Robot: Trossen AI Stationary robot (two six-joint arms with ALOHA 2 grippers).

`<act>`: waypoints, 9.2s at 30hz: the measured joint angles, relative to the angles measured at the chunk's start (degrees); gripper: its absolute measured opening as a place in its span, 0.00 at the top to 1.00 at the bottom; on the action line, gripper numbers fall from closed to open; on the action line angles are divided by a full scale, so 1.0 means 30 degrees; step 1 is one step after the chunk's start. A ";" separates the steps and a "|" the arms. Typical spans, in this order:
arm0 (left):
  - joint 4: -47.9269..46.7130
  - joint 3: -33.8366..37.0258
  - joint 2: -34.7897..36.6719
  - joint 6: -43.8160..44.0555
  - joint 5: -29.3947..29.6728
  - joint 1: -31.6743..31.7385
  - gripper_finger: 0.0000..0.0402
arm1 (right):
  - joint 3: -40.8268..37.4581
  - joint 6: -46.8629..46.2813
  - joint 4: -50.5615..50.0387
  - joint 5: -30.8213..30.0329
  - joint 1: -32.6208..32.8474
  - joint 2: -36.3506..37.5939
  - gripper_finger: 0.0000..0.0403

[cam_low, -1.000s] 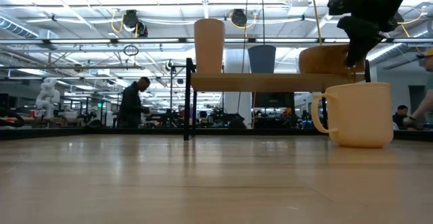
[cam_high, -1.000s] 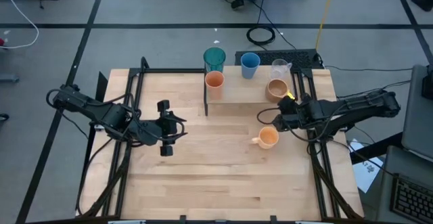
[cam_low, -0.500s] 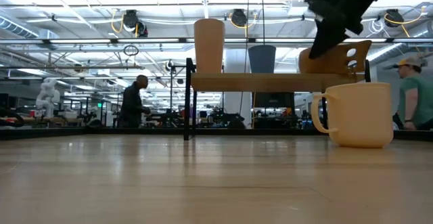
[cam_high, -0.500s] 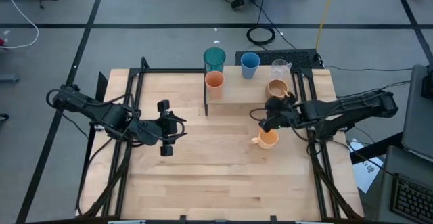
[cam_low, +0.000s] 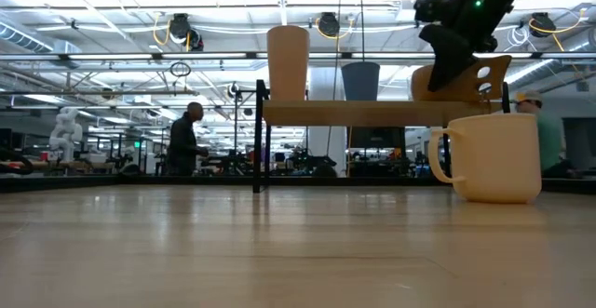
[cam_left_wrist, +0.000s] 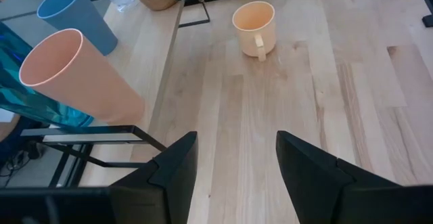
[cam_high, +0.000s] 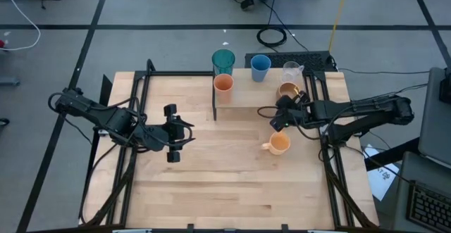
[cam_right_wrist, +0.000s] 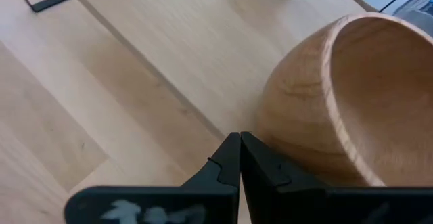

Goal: Stack small to large cups/mugs on shelf
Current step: Put the wooden mug on the shelf, then put the light orange mug on the shelf

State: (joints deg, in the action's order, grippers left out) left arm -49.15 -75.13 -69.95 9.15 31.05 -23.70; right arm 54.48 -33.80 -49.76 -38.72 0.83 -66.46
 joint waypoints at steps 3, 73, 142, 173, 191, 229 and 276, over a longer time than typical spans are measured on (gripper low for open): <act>0.0000 0.0000 0.0000 0.0000 0.0000 0.0000 0.50 | 0.0000 0.0210 0.0012 0.0000 -0.0208 0.0000 1.00; -0.0182 0.0000 -0.0007 -0.0934 -0.0517 -0.0022 0.50 | 1.2823 0.3435 -1.1944 1.0983 0.5931 -0.6837 0.42; -0.0080 0.0000 -0.0073 -0.0759 -0.0507 -0.0022 0.50 | 0.3062 0.2730 -0.2536 1.1540 0.4703 -0.6055 0.99; -0.0095 0.0000 -0.0073 -0.0374 -0.0332 -0.0022 0.50 | 1.2992 0.3638 -0.5746 0.9446 0.4594 -0.5880 1.00; -0.0095 0.0000 -0.0073 -0.0372 -0.0321 -0.0022 0.50 | 1.5861 0.7297 -0.2486 0.7410 0.2584 -0.5754 1.00; 0.0976 0.0000 -0.0073 -0.1464 0.1188 -0.0401 0.50 | 0.1063 1.5001 1.8432 1.2953 0.0935 0.0653 0.99; 0.0940 0.0007 -0.0073 -0.1239 0.1173 -0.0401 0.50 | 0.0357 1.3695 1.8575 1.0371 0.1690 0.0937 0.99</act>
State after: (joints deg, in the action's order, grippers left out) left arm -46.33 -75.11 -70.17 5.43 34.57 -24.91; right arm 55.55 7.28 5.97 -7.61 5.90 -63.64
